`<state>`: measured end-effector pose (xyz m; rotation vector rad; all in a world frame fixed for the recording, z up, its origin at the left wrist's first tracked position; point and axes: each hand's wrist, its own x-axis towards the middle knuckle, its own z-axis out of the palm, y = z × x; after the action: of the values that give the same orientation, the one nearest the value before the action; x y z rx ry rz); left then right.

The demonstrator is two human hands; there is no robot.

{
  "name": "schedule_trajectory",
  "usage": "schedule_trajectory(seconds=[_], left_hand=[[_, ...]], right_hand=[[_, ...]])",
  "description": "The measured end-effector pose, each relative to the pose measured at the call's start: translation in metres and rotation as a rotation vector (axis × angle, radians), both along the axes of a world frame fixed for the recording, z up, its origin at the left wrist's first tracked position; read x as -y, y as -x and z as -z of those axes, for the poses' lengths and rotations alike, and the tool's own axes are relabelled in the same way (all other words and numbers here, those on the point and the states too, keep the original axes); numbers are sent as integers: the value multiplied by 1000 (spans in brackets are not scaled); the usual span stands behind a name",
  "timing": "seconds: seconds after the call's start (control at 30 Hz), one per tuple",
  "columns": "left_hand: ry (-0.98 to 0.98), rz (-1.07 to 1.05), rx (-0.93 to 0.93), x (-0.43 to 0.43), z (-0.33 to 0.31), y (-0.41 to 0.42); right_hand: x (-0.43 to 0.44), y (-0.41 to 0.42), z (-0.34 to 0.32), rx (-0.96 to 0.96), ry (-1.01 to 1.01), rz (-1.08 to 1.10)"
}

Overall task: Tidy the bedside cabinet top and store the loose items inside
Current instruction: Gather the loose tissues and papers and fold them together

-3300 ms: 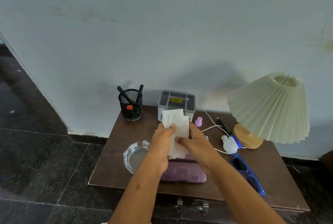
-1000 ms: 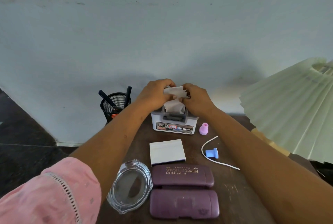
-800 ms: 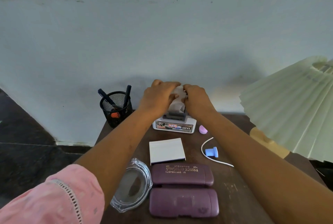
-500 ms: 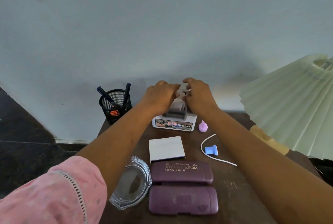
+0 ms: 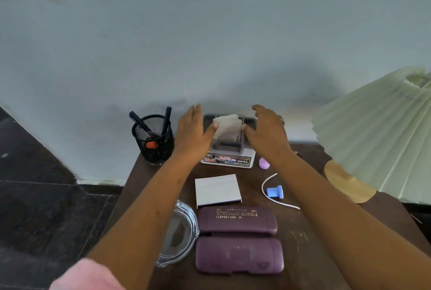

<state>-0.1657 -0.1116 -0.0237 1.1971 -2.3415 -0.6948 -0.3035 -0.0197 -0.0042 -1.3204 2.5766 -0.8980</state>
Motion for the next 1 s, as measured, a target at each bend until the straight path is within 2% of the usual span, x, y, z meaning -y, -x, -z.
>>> schedule_trajectory(seconds=[0.07, 0.13, 0.33, 0.6, 0.67, 0.77, 0.8, 0.83, 0.9, 0.93, 1.0], left_hand=[[-243, -33, -155, -11, 6, -5], [-390, -47, -247, -18, 10, -4], [-430, -66, -294, -30, 10, 2], [-517, -118, -389, -29, 13, 3], [-470, -194, -522, -27, 16, -6], [-136, -588, -814, -22, 20, -39], [-30, -730, -864, -19, 21, -53], [39, -851, -884, -16, 23, -67], [66, -979, -916, -4, 26, -89], [28, -984, -926, 2, 27, -96], [-196, -912, -914, 10, 29, -102]], right_hand=[[-8, -5, 9, 38, -36, 43], [-12, -13, 17, 192, -18, 26], [-10, -6, 20, 297, 44, -3], [-5, -2, 22, 310, 43, -5], [-7, -12, 22, 207, 114, 58], [-7, -51, 14, -98, 449, 9], [-3, -66, 14, -122, 518, -64], [3, -83, 15, -64, 555, -143], [17, -115, 20, 196, 526, -241], [24, -127, 22, 327, 462, -260], [38, -143, 28, 510, 294, -305]])
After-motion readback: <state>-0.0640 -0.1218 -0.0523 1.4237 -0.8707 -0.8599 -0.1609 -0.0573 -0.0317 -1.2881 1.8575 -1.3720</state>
